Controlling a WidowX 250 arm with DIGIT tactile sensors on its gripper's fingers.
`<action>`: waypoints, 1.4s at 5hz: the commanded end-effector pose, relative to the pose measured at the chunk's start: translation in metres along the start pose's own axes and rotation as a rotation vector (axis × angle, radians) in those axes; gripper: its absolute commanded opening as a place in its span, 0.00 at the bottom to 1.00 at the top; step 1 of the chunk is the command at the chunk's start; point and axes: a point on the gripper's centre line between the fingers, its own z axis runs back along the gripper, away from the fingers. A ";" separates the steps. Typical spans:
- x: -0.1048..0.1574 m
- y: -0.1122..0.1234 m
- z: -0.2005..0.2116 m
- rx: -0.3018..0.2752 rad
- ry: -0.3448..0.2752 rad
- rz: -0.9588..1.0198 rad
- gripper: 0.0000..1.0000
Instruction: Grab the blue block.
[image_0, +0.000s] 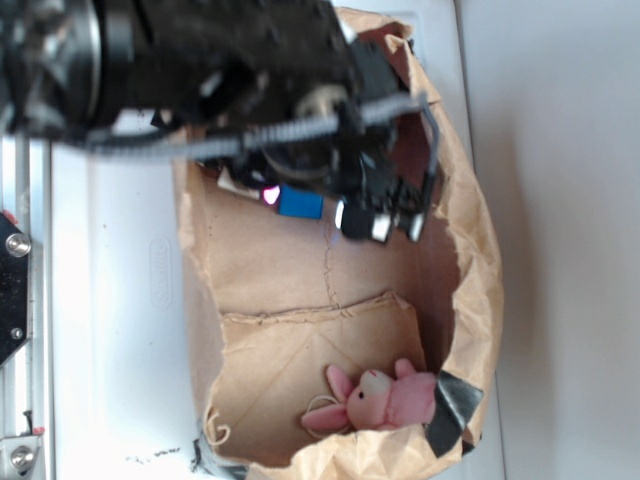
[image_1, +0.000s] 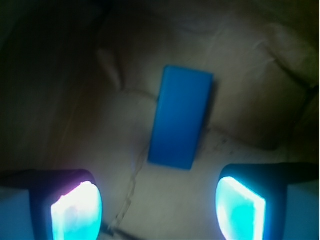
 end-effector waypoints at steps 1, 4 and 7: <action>0.012 0.000 0.011 -0.070 -0.004 -0.002 1.00; 0.007 -0.007 -0.005 -0.028 -0.076 -0.027 1.00; 0.008 -0.009 -0.029 -0.014 -0.062 -0.038 1.00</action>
